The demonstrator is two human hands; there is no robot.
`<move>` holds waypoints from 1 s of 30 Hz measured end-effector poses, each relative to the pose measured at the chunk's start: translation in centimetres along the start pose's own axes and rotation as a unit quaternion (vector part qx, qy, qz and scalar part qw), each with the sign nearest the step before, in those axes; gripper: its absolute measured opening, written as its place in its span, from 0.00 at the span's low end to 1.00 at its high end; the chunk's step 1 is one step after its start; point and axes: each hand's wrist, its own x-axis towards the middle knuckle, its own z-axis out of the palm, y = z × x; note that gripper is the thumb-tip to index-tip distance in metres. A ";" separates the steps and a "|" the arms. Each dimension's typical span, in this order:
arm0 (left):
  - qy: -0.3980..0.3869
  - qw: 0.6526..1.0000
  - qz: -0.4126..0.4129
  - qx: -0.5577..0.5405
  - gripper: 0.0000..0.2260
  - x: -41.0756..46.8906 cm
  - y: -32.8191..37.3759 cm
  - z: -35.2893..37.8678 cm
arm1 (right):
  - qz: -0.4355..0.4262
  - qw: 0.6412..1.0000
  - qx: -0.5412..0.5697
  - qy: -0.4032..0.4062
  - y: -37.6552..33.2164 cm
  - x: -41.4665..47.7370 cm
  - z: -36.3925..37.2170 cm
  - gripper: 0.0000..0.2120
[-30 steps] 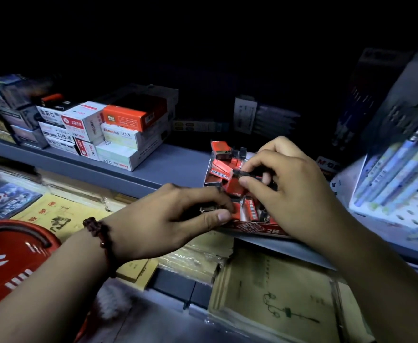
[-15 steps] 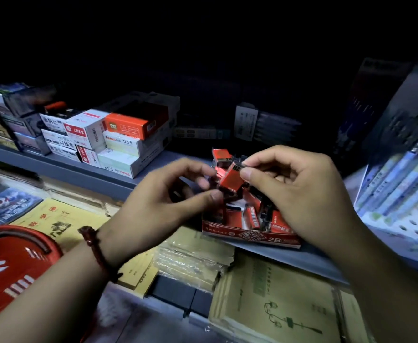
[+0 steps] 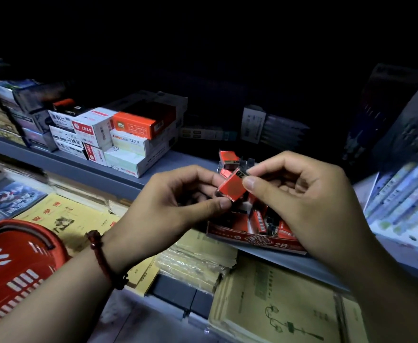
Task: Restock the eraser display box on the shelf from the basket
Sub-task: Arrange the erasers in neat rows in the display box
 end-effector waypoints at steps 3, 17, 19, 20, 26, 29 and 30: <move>0.012 1.000 -0.005 -0.009 0.09 0.1 -0.3 -0.1 | -0.017 1.000 0.005 -0.022 0.0 0.1 0.0 0.14; 0.084 0.996 0.023 0.009 0.09 1.1 -0.4 1.0 | -0.017 0.985 -0.126 -0.117 0.7 0.0 -1.0 0.11; 0.075 0.997 0.014 0.025 0.08 1.1 -0.5 0.9 | -0.022 0.979 -0.163 -0.122 1.0 0.0 -1.2 0.14; 0.070 0.997 0.006 0.040 0.08 1.1 -0.5 0.9 | -0.024 0.975 -0.185 -0.117 1.1 0.0 -1.3 0.13; 0.048 0.995 -0.002 0.091 0.08 0.8 -0.9 0.5 | -0.019 0.975 -0.200 -0.096 1.5 0.2 -1.5 0.06; 0.025 0.995 -0.005 0.093 0.09 0.6 -1.0 0.2 | -0.020 0.973 -0.202 -0.109 1.6 0.4 -1.5 0.04; 0.015 0.995 -0.009 0.094 0.09 0.5 -1.0 0.1 | -0.023 0.971 -0.209 -0.112 1.5 0.4 -1.5 0.04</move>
